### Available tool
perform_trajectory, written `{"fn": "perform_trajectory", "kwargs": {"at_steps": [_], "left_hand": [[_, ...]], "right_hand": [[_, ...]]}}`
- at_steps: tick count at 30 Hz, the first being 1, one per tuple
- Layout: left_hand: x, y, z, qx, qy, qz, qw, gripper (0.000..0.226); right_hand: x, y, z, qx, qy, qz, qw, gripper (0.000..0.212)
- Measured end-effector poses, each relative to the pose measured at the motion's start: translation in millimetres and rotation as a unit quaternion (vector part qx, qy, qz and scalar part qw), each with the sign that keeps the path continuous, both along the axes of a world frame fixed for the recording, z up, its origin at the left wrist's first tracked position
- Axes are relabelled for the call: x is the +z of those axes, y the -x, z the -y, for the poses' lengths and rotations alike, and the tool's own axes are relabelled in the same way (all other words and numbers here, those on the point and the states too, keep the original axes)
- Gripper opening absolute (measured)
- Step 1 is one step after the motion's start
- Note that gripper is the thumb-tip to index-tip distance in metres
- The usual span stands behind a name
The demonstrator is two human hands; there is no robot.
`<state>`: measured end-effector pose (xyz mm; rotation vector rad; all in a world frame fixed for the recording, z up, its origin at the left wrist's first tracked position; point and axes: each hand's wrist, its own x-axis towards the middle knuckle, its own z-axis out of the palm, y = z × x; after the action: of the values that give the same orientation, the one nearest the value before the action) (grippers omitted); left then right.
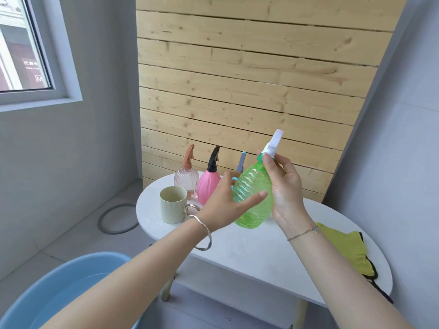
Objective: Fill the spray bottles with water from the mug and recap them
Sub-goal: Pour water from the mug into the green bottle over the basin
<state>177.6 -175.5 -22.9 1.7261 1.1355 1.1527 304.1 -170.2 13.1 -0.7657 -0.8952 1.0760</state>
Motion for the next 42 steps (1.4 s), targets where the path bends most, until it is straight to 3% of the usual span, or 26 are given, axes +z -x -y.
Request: {"fn": "perform_trajectory", "kwargs": {"at_steps": [2, 5, 6, 10, 13, 17, 18, 26, 29, 33, 35, 37, 42], "left_hand": [[3.0, 8.0, -4.8, -0.026, 0.072, 0.044, 0.996, 0.065], [5.1, 18.6, -5.3, -0.168, 0.230, 0.161, 0.945, 0.047], [3.4, 19.3, -4.2, -0.169, 0.251, 0.170, 0.938, 0.045], [-1.5, 14.9, -8.9, -0.073, 0.183, 0.048, 0.979, 0.069], [1.4, 12.9, -9.8, -0.066, 0.157, 0.018, 0.985, 0.092], [-1.8, 11.3, -11.0, -0.073, 0.140, 0.030, 0.987, 0.041], [-1.1, 13.5, -10.7, -0.085, 0.150, 0.032, 0.984, 0.037], [-9.5, 7.2, -10.8, -0.081, 0.120, 0.034, 0.989, 0.047], [-18.5, 1.8, -13.3, -0.039, 0.086, -0.011, 0.995, 0.051], [-34.4, 12.7, -16.2, -0.018, 0.095, -0.055, 0.994, 0.061], [-39.2, 20.1, -15.7, -0.007, 0.104, -0.056, 0.993, 0.042], [-44.0, 26.3, -17.1, 0.000, 0.100, -0.054, 0.993, 0.040], [-60.2, 35.8, -17.6, 0.024, 0.087, -0.038, 0.995, 0.038]], "right_hand": [[3.7, -3.0, -1.3, 0.044, -0.002, -0.002, 0.999, 0.027], [5.4, -6.7, -3.8, 0.103, -0.010, -0.021, 0.994, 0.027], [4.0, -5.9, -4.8, 0.100, -0.009, -0.023, 0.995, 0.027], [-5.5, -0.5, -6.5, 0.048, 0.000, -0.022, 0.999, 0.028], [-10.2, 1.7, -8.8, 0.023, 0.007, -0.001, 1.000, 0.035], [-10.7, 4.8, -12.7, 0.006, 0.009, 0.013, 1.000, 0.045], [-11.6, 4.7, -14.1, 0.004, 0.012, 0.013, 1.000, 0.045], [-17.6, 1.8, -17.4, 0.000, 0.012, 0.004, 1.000, 0.035], [-4.3, -3.9, -22.0, -0.016, -0.023, -0.004, 1.000, 0.040], [37.8, -36.5, -36.7, -0.072, -0.103, -0.013, 0.992, 0.021], [45.9, -50.0, -43.5, -0.097, -0.127, 0.039, 0.986, 0.016], [36.8, -55.3, -47.8, -0.109, -0.133, 0.144, 0.975, 0.012], [-59.8, -59.5, -59.2, 0.021, -0.017, 0.376, 0.926, 0.018]]}}
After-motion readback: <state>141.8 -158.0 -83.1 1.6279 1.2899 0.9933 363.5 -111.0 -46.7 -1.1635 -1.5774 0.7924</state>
